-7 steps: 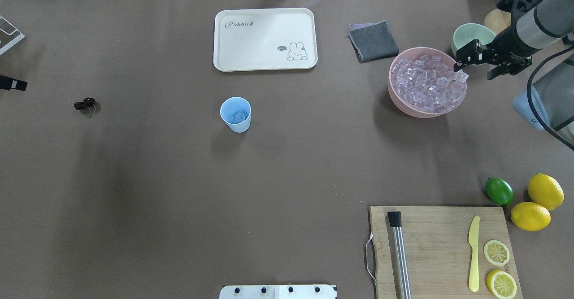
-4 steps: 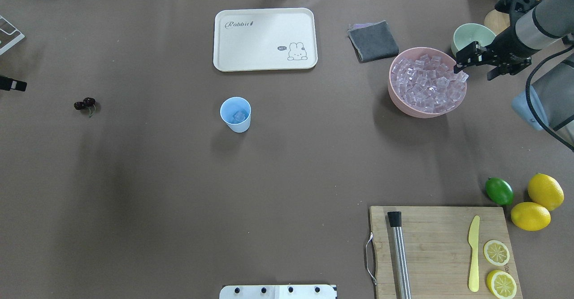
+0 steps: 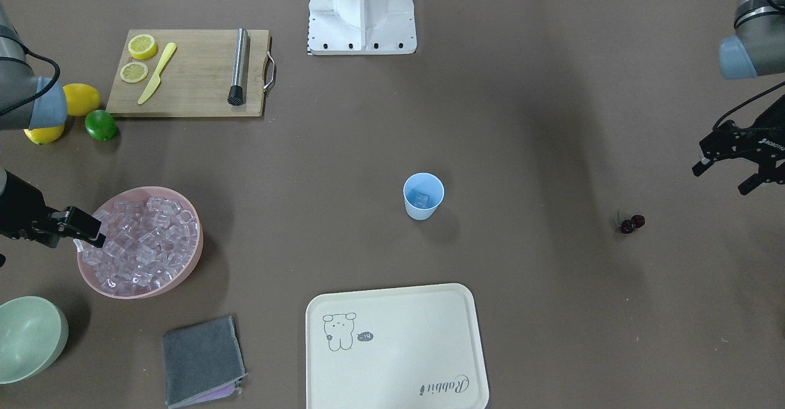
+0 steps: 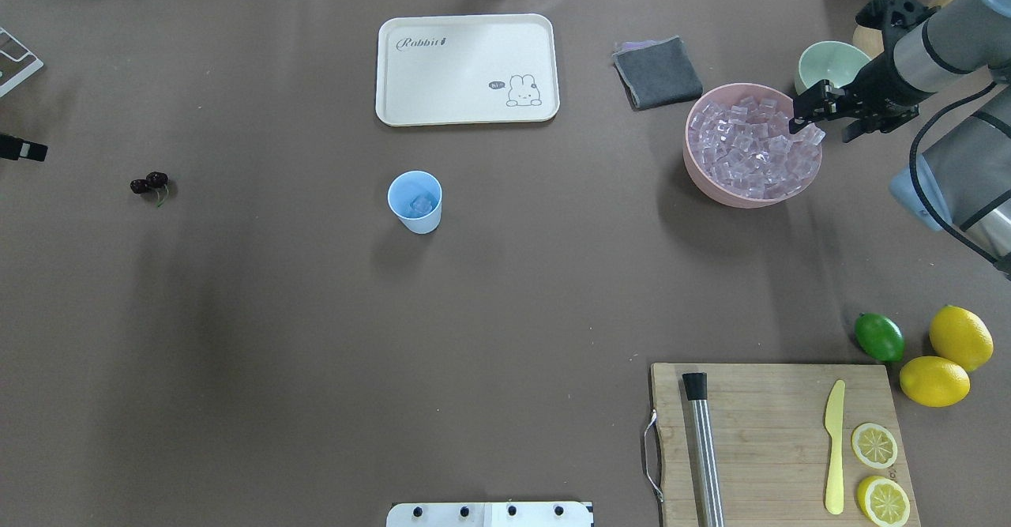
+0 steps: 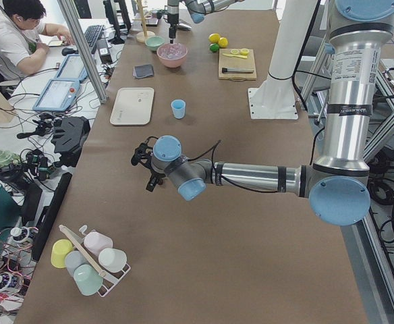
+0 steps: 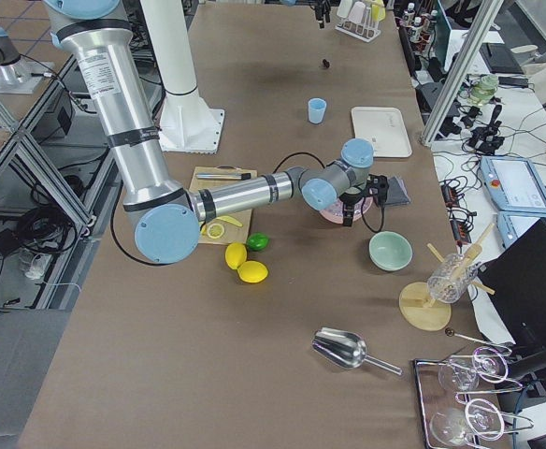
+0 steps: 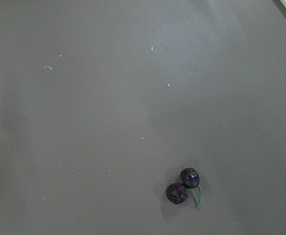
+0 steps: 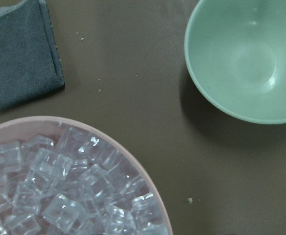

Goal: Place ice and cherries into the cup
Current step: 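Grasp a third ice cube from the pink bowl with the right gripper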

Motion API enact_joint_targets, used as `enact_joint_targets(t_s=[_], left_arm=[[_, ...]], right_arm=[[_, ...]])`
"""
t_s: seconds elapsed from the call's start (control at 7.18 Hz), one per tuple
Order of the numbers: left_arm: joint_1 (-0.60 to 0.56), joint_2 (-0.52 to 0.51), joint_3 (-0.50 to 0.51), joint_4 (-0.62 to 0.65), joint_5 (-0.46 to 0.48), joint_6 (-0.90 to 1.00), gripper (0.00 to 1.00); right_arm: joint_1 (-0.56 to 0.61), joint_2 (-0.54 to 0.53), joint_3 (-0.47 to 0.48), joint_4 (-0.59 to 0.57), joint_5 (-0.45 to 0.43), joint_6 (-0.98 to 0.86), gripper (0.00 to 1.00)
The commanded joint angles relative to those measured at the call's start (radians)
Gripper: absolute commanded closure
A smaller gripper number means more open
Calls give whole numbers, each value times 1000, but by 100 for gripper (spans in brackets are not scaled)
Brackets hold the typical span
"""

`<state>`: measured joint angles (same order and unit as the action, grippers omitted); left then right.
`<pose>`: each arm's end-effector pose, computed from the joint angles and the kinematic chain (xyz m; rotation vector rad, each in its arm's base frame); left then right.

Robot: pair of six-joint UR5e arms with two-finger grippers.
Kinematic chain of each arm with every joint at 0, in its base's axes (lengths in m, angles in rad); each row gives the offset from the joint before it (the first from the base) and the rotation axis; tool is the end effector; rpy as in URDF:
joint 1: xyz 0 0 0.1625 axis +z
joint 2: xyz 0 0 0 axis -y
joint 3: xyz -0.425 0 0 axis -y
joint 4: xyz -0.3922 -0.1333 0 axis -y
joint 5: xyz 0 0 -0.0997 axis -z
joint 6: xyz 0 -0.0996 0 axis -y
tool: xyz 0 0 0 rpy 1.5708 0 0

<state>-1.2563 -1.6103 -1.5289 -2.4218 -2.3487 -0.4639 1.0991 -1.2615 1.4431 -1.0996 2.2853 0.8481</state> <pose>0.1031 -0.5218 0.5602 0.4658 0.9771 0.1952 -0.2302 -0.6010 0.4957 0.0711 -0.9250 0.1159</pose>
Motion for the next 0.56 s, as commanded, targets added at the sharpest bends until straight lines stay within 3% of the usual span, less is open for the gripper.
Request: enact_joint_targets(t_s=[0.0,0.42], left_arm=[[0,4,1,-13,0,1,2],[0,3,3,-13,0,1,2]], right_arm=[[-1,1,-37,72,2,8,25],[1,1,-17,70,8,11,25]])
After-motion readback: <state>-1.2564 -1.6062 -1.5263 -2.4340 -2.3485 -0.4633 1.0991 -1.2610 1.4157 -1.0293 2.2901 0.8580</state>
